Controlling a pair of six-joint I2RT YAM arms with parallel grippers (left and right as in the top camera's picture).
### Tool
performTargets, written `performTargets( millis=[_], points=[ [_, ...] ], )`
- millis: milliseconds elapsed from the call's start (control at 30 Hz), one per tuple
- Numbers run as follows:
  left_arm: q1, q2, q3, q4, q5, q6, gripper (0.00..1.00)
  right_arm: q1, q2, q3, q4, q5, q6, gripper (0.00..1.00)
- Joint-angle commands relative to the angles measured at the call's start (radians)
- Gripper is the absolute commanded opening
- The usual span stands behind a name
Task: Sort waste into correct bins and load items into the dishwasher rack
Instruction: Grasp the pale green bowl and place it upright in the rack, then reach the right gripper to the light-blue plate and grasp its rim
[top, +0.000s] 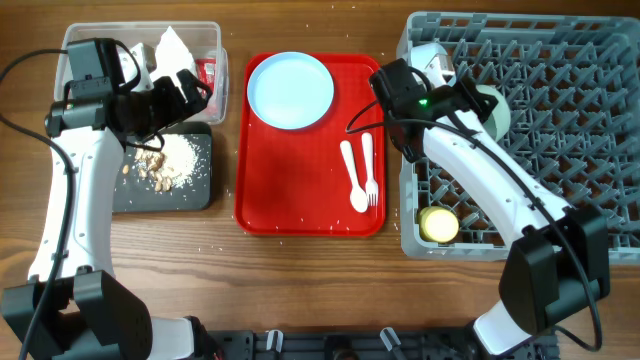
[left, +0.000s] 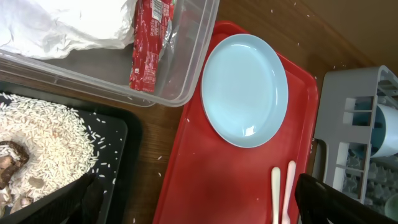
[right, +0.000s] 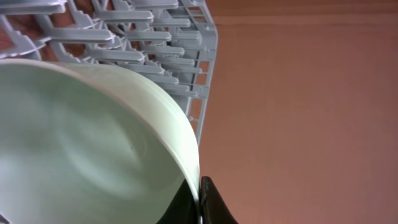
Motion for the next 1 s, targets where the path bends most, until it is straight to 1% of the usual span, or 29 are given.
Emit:
performTargets(
  millis=[0, 67, 200, 267, 400, 533, 600, 633, 700, 833, 867, 900, 933, 967],
  points=[
    [0.003, -0.004, 0.009, 0.003, -0.006, 0.018, 1.00, 0.005, 0.026, -0.013, 0.009, -0.010, -0.014, 0.04],
    [0.003, -0.004, 0.009, 0.003, -0.006, 0.017, 1.00, 0.005, 0.028, -0.013, 0.014, -0.011, -0.029, 0.04],
    [0.003, -0.004, 0.009, 0.003, -0.006, 0.017, 1.00, 0.006, 0.059, -0.013, 0.054, -0.006, -0.119, 0.04],
    [0.003, -0.004, 0.009, 0.003, -0.006, 0.018, 1.00, 0.008, 0.085, -0.013, 0.064, 0.028, -0.143, 0.04],
    [0.003, -0.004, 0.009, 0.003, -0.006, 0.018, 1.00, 0.025, 0.096, -0.013, 0.067, 0.034, -0.143, 0.04],
    [0.003, -0.004, 0.009, 0.003, -0.006, 0.017, 1.00, 0.086, 0.096, -0.013, 0.067, 0.014, -0.153, 0.04],
    [0.003, -0.004, 0.009, 0.003, -0.006, 0.017, 1.00, 0.115, 0.096, -0.013, 0.067, -0.028, -0.194, 0.05],
    [0.003, -0.004, 0.009, 0.003, -0.006, 0.017, 1.00, 0.128, 0.096, -0.013, 0.067, -0.050, -0.212, 0.07],
    [0.003, -0.004, 0.009, 0.003, -0.006, 0.017, 1.00, 0.142, 0.096, -0.013, 0.068, -0.071, -0.226, 0.16],
    [0.003, -0.004, 0.009, 0.003, -0.006, 0.017, 1.00, 0.156, 0.096, -0.013, 0.068, -0.071, -0.225, 0.24],
    [0.003, -0.004, 0.009, 0.003, -0.006, 0.017, 1.00, 0.158, 0.096, -0.013, 0.069, -0.072, -0.224, 0.27],
    [0.003, -0.004, 0.009, 0.003, -0.006, 0.018, 1.00, 0.160, 0.096, -0.013, 0.076, -0.077, -0.225, 0.34],
    [0.003, -0.004, 0.009, 0.003, -0.006, 0.018, 1.00, 0.164, 0.096, -0.013, 0.086, -0.098, -0.225, 0.43],
    [0.003, -0.004, 0.009, 0.003, -0.006, 0.018, 1.00, 0.168, 0.096, -0.013, 0.092, -0.116, -0.225, 0.45]
  ],
)
